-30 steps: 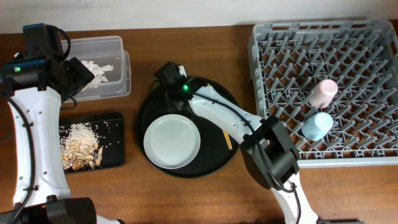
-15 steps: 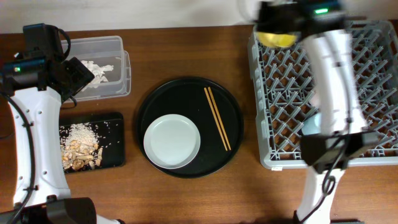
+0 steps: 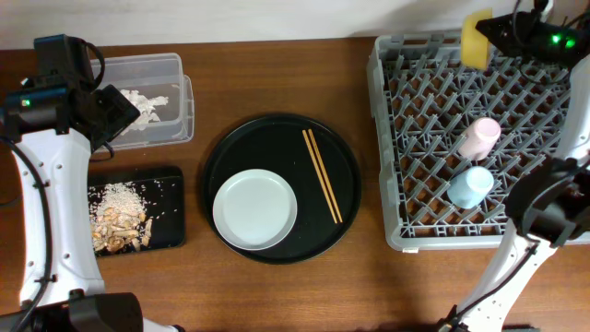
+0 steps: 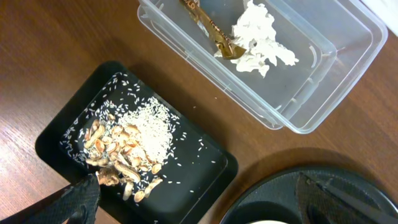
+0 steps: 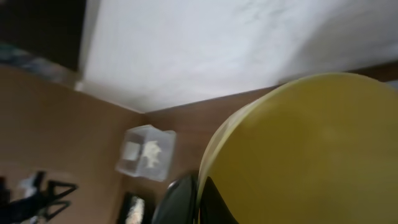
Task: Sort waste into correct bins and load items into the dishwasher rack
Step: 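Carry the yellow bowl to the rack's far corner and place it inverted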
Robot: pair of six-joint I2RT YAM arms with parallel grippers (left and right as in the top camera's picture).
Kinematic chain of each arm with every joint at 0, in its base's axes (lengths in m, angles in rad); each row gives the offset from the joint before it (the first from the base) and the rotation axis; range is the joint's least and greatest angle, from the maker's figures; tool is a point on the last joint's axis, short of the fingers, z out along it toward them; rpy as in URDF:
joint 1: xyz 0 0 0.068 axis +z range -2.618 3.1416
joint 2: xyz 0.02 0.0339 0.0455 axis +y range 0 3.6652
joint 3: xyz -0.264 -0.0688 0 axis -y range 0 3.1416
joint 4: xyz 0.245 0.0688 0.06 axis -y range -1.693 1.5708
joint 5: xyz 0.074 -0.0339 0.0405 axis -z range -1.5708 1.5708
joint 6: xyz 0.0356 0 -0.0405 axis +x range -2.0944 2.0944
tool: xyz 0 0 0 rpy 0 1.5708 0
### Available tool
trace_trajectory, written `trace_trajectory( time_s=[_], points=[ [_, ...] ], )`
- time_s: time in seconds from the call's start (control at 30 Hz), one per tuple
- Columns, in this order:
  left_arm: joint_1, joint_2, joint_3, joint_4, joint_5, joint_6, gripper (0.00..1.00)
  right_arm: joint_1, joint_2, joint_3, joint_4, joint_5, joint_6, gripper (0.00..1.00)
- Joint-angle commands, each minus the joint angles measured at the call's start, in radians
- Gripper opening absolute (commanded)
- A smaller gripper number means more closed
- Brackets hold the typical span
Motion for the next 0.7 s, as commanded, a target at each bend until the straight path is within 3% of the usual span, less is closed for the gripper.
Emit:
trace_trajectory(
  time_s=[0.0, 0.2, 0.67],
  points=[
    [0.005, -0.013, 0.008, 0.002, -0.01, -0.006, 0.99, 0.005, 0.055, -0.005, 0.056, -0.147, 0.084, 0.04],
    [0.005, -0.013, 0.008, 0.002, -0.01, -0.006, 0.99, -0.005, 0.113, -0.006, 0.077, -0.041, 0.128, 0.04],
    [0.005, -0.013, 0.008, 0.002, -0.01, -0.006, 0.99, -0.027, 0.217, -0.009, 0.113, -0.015, 0.208, 0.04]
  ],
)
